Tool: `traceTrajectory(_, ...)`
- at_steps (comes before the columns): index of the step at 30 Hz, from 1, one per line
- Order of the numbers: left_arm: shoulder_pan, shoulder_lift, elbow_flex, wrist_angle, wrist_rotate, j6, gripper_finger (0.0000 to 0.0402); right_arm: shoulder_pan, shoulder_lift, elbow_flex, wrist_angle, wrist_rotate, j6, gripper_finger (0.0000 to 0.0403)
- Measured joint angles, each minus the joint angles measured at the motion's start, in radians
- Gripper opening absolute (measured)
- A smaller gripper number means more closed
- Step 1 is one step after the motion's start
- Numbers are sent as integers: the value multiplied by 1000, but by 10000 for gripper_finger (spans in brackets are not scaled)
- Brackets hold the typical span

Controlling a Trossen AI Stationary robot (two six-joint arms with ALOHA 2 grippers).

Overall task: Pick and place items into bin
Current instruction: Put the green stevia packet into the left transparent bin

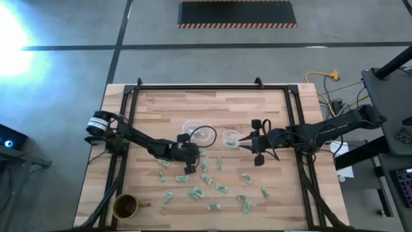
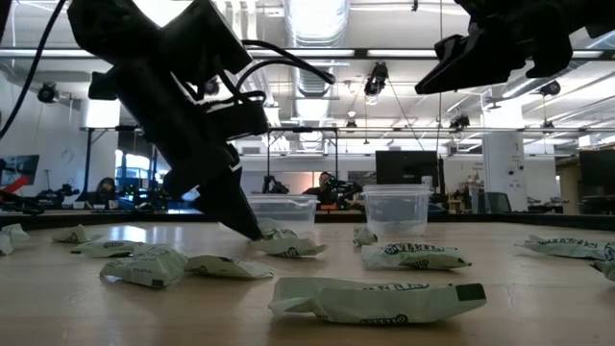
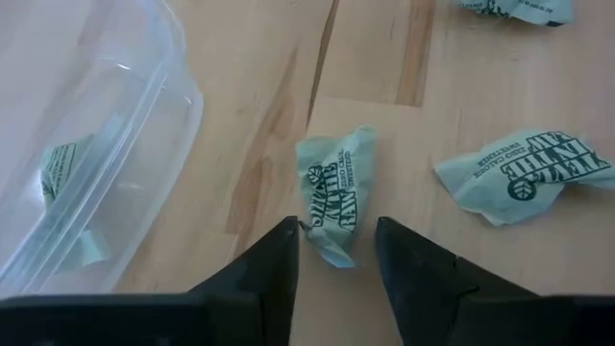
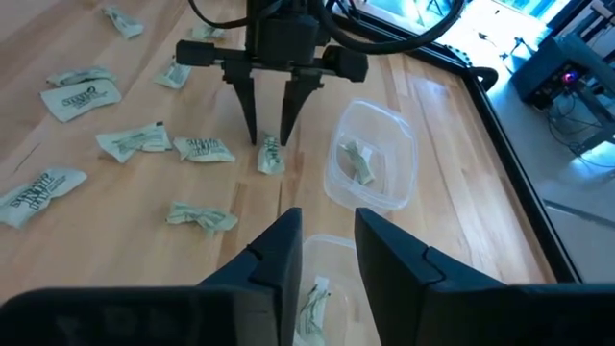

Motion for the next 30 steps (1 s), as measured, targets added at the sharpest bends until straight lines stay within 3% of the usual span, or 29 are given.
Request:
traceTrajectory(10,0,-3,0,0,7,9,7,0,0,0,-1,0,2,86)
traceTrajectory(21,-5,-25,22,-1,7,42,2,0,0,0,-21,1,3,78)
traceTrajectory(30,-7,-160,29,-21,-37,134,1,0,0,1,-27,1,8,72)
